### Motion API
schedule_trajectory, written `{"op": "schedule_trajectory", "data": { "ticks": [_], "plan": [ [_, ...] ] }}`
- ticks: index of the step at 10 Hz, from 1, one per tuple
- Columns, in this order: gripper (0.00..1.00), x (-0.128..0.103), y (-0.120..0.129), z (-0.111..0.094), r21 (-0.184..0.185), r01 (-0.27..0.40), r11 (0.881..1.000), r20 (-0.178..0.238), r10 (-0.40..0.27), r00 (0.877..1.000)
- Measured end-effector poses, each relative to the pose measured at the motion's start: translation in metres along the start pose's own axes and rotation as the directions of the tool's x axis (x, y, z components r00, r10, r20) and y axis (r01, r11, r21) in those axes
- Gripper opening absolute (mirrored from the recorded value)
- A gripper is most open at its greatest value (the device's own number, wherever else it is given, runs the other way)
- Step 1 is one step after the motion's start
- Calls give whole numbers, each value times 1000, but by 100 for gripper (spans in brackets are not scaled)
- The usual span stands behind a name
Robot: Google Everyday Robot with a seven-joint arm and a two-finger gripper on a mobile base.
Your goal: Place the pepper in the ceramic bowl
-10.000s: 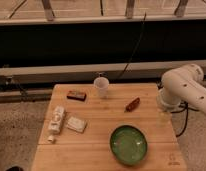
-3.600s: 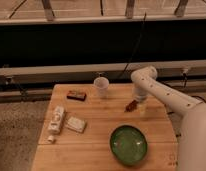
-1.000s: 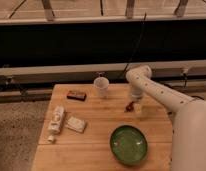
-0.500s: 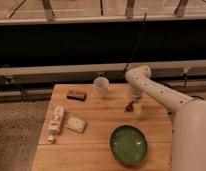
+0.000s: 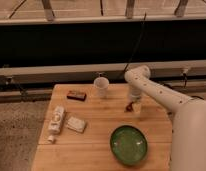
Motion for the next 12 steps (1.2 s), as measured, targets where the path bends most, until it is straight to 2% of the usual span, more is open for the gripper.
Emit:
{"op": "schedule_trajectory", "data": {
  "ticks": [1, 2, 5, 7, 9, 12],
  "plan": [
    [80, 0, 0, 0, 2, 5, 1000, -5, -5, 1000],
    [80, 3, -2, -2, 29, 28, 999, -22, -28, 999],
    [80, 13, -5, 2, 67, 69, 995, -56, -65, 996],
    [80, 21, -8, 6, 73, 73, 995, -60, -69, 996],
    [80, 30, -11, 11, 62, 65, 996, -46, -62, 997],
    [78, 39, -11, 18, 34, 43, 998, 6, -43, 999]
  ]
}}
